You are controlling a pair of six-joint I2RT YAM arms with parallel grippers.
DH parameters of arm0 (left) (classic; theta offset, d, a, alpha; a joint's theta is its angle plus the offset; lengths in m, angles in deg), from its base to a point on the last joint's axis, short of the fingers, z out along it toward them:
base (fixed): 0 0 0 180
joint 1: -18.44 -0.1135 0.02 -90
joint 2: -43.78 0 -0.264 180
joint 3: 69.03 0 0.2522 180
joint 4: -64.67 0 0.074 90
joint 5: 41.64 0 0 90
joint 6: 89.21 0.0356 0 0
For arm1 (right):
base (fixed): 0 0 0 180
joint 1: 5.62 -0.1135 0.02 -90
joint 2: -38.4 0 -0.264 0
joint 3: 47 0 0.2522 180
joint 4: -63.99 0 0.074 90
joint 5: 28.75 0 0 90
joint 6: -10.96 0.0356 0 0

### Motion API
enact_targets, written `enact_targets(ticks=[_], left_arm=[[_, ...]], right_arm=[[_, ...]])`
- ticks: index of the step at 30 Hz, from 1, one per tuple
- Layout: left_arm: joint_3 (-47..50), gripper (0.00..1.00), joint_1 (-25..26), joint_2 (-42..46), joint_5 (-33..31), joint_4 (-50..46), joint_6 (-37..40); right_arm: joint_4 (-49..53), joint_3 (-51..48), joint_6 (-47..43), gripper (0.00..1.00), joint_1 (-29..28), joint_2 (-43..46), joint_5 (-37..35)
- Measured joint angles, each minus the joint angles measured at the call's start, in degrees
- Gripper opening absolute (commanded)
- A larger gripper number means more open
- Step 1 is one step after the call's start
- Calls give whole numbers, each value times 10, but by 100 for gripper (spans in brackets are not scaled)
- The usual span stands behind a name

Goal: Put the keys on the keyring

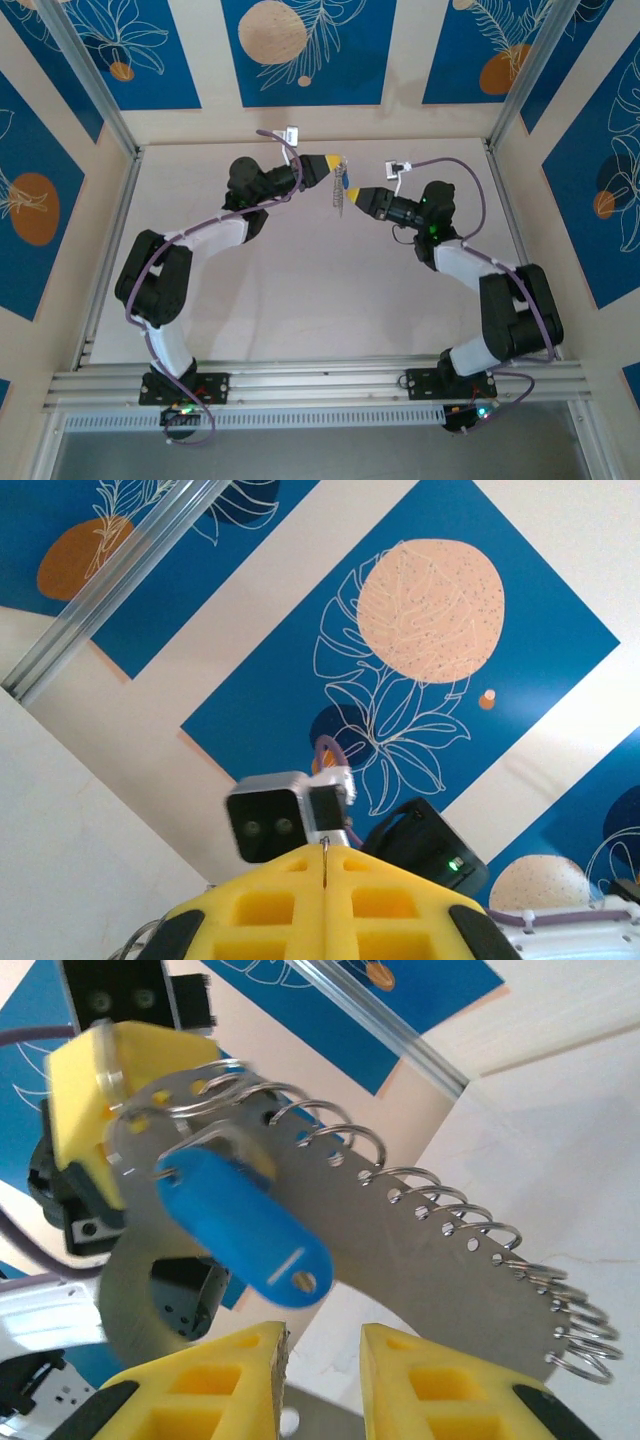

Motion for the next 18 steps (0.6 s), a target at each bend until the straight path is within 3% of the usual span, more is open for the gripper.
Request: enact_targets(ticks=[3, 7, 14, 18], left_arm=[[0, 0, 0, 0, -9, 8, -7], [4, 0, 1, 0, -29, 15, -16], [6, 0, 7, 0, -68, 34, -40], [10, 0, 15, 0, -92, 44, -51]], right_arm=[[47, -7, -46, 45, 1, 54, -33], [113, -4, -113, 55, -12, 112, -96], [203, 15, -217, 58, -59, 140, -219], [229, 19, -254, 58, -71, 140, -250]])
